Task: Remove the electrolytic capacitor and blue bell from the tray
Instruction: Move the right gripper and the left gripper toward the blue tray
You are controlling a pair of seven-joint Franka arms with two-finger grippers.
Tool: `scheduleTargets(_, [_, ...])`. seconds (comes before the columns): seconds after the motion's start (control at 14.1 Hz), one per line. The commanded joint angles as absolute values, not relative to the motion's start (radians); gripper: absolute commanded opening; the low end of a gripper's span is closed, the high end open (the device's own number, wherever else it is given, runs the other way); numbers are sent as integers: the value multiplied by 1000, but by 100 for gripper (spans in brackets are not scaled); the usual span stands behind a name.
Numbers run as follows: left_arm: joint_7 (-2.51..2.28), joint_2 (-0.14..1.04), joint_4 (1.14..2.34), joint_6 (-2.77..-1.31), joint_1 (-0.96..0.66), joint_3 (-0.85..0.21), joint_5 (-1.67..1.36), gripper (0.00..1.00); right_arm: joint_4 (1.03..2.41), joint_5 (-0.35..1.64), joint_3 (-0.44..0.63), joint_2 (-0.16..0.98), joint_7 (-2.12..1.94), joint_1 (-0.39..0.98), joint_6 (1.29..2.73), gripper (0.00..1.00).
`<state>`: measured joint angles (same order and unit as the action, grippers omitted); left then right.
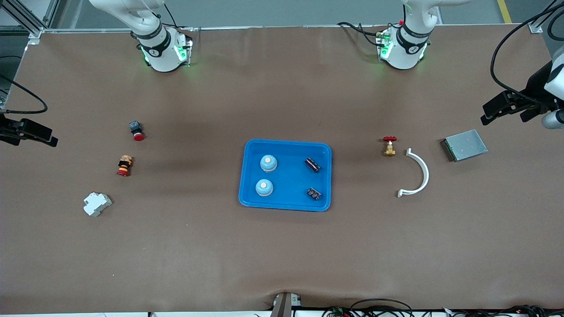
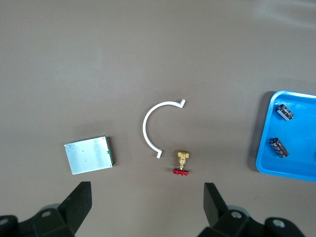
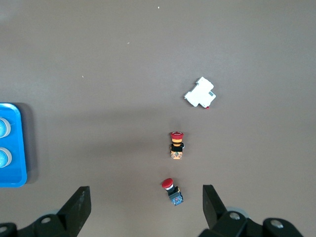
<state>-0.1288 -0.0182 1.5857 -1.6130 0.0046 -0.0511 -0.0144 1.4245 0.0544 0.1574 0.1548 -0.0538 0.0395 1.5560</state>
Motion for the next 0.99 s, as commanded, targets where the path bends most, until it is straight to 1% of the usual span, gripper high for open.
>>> scheduleTargets(0.0, [-120,-18,1578,-1601,18,-52,-25,100,1453,51,166,123,-64,43,1557,100])
scheduleTargets(0.57, [-124,-5,1580,-1589,25,-52,-25,100,1457,51,161,121,-64,54,1552,100])
scheduleTargets(0.92, [-124,5,1582,-1589,25,-52,-25,100,1460,51,158,115,-52,129,1549,100])
